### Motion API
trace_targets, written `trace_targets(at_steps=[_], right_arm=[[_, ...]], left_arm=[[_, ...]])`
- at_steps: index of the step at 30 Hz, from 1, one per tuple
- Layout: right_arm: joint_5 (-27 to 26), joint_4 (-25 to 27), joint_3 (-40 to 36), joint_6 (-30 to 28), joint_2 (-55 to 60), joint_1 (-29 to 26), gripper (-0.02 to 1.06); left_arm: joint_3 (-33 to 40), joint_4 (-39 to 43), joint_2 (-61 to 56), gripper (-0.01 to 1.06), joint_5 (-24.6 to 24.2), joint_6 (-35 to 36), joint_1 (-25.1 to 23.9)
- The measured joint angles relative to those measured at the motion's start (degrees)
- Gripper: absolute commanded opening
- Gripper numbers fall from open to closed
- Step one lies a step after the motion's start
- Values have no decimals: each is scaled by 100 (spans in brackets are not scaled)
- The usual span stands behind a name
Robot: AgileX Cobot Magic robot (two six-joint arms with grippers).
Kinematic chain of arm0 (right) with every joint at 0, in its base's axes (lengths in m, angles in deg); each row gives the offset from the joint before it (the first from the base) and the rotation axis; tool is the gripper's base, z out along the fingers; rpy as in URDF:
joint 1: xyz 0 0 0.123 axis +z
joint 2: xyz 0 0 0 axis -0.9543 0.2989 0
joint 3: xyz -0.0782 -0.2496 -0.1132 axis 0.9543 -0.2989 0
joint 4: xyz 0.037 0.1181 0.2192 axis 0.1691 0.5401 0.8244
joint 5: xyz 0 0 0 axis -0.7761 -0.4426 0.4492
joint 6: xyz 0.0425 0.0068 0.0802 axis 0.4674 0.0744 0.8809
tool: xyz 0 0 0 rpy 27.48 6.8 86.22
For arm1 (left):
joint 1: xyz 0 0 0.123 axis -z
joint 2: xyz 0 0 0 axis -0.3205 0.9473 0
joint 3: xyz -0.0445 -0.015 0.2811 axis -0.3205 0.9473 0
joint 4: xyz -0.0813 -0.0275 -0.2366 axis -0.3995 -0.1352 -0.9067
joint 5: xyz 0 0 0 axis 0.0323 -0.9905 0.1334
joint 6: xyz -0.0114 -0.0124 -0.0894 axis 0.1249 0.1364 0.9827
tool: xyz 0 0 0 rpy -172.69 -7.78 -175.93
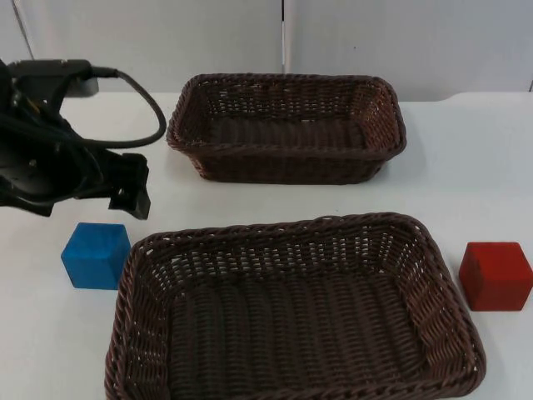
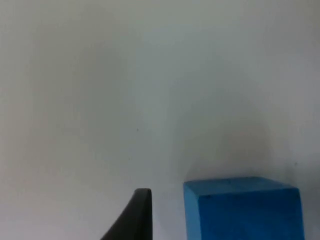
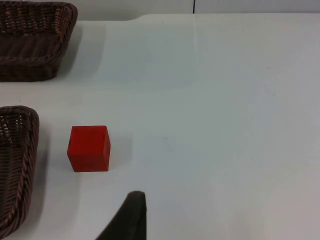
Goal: Pick up one cube with the left hand and place it into the upper basket. Pick up one cube with the right hand and place it into the lower basket.
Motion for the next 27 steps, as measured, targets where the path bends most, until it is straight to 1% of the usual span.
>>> trace_targets(at_steps=[13,27], right_arm=[[0,0,0,0,0,0,105],[0,0,0,0,0,0,105]], left_arm=[[-5,125,510,105,200,111,0],[-5,170,632,105,188,145,0]])
